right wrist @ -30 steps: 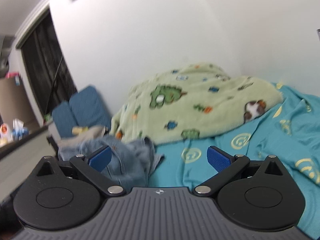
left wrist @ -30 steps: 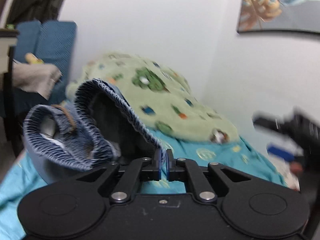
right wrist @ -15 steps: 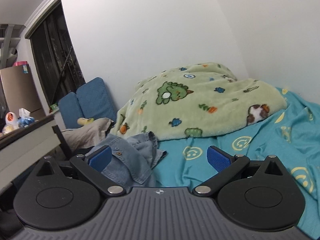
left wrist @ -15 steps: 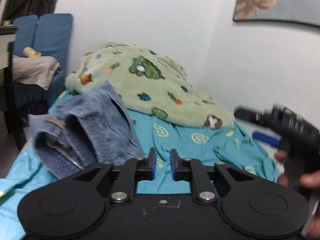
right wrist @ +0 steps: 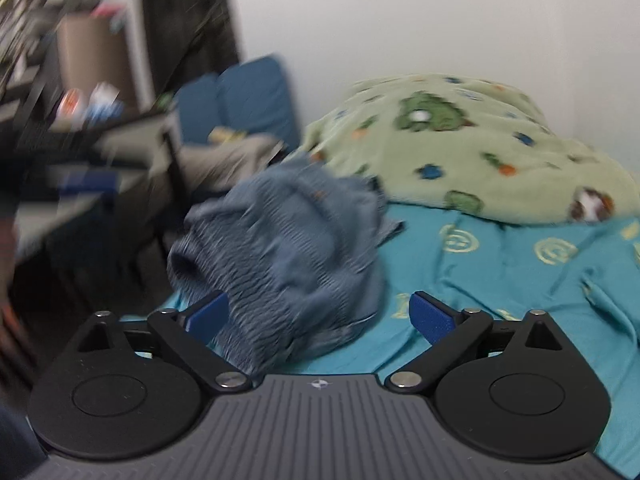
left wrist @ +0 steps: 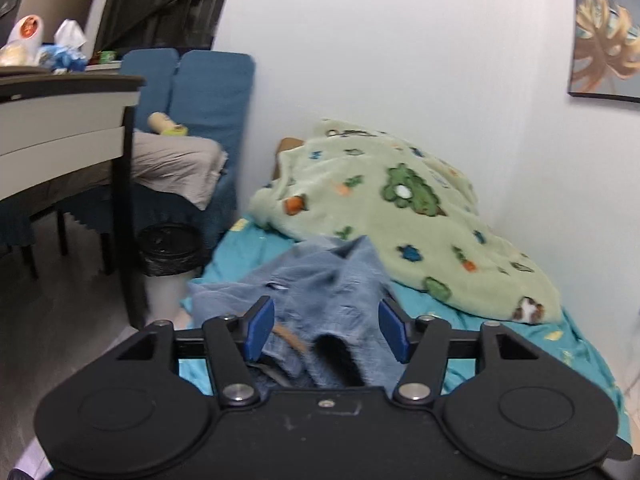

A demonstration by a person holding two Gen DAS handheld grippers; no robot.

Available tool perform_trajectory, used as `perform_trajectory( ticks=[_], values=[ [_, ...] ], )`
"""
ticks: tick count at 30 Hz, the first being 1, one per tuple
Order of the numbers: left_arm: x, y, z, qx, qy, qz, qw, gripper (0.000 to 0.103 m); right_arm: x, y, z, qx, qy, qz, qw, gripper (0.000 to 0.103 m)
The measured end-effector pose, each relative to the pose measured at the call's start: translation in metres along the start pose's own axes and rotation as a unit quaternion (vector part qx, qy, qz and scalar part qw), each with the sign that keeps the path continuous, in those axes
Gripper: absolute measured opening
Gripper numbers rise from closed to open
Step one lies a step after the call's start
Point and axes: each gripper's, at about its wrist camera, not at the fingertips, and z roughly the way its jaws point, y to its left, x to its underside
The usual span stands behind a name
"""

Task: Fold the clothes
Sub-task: 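Grasp the waistband with the right gripper while the left gripper holds its own edge, then lift the waistband with both grippers and stretch the jeans out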

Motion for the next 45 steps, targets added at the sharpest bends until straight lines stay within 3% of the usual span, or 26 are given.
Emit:
perform_trajectory(
  ticks=[4, 7, 9, 11, 15, 17, 20, 23, 30, 36, 41, 44, 45],
  values=[
    [0.007, 0.02, 0.019, -0.019, 0.027, 0.019, 0.9993, 0.055, -0.003, 0.026, 0.026, -0.011, -0.004, -0.041, 0.999, 0.09],
    [0.005, 0.036, 0.031, -0.02, 0.035, -0.006, 0.9992, 0.054, -0.007, 0.043, 0.053, -0.006, -0.003, -0.056, 0.998, 0.083],
    [0.005, 0.044, 0.038, -0.024, 0.03, -0.017, 0.9991, 0.055, -0.006, 0.055, 0.068, 0.007, -0.005, -0.076, 0.997, 0.07],
    [0.01, 0.051, 0.048, -0.031, 0.028, -0.023, 0.9989, 0.055, -0.003, 0.062, 0.079, 0.022, -0.009, -0.093, 0.995, 0.067],
    [0.023, 0.061, 0.077, -0.041, 0.065, -0.027, 0.9967, 0.054, -0.003, 0.063, 0.093, 0.031, -0.012, -0.096, 0.995, 0.044],
    [0.027, 0.059, 0.083, -0.029, 0.075, -0.024, 0.9964, 0.054, -0.005, 0.061, 0.095, 0.033, -0.017, -0.094, 0.995, 0.035],
    [0.035, 0.036, 0.079, 0.006, 0.072, 0.033, 0.9968, 0.054, -0.009, 0.057, 0.091, 0.049, -0.031, -0.089, 0.994, 0.015],
    [0.044, 0.016, 0.073, 0.024, 0.067, 0.081, 0.9942, 0.054, -0.016, 0.046, 0.081, 0.081, -0.046, -0.07, 0.993, 0.007],
    [0.054, -0.002, 0.056, 0.019, 0.04, 0.11, 0.9929, 0.054, -0.024, -0.02, 0.061, 0.141, -0.049, 0.048, 0.988, 0.007],
    [0.058, -0.01, 0.051, 0.002, 0.026, 0.109, 0.9937, 0.054, 0.008, -0.079, 0.082, 0.195, 0.03, 0.144, 0.97, 0.012],
    [0.067, -0.011, 0.045, -0.019, 0.045, 0.12, 0.9916, 0.054, 0.029, -0.077, 0.092, 0.209, 0.049, 0.106, 0.971, 0.018],
    [0.07, -0.014, 0.042, -0.04, 0.052, 0.142, 0.9878, 0.054, 0.025, -0.066, 0.08, 0.221, 0.023, 0.068, 0.973, 0.028],
    [0.07, -0.014, 0.042, -0.051, 0.054, 0.144, 0.9868, 0.054, 0.022, -0.06, 0.074, 0.227, 0.002, 0.051, 0.973, 0.038]
  ],
)
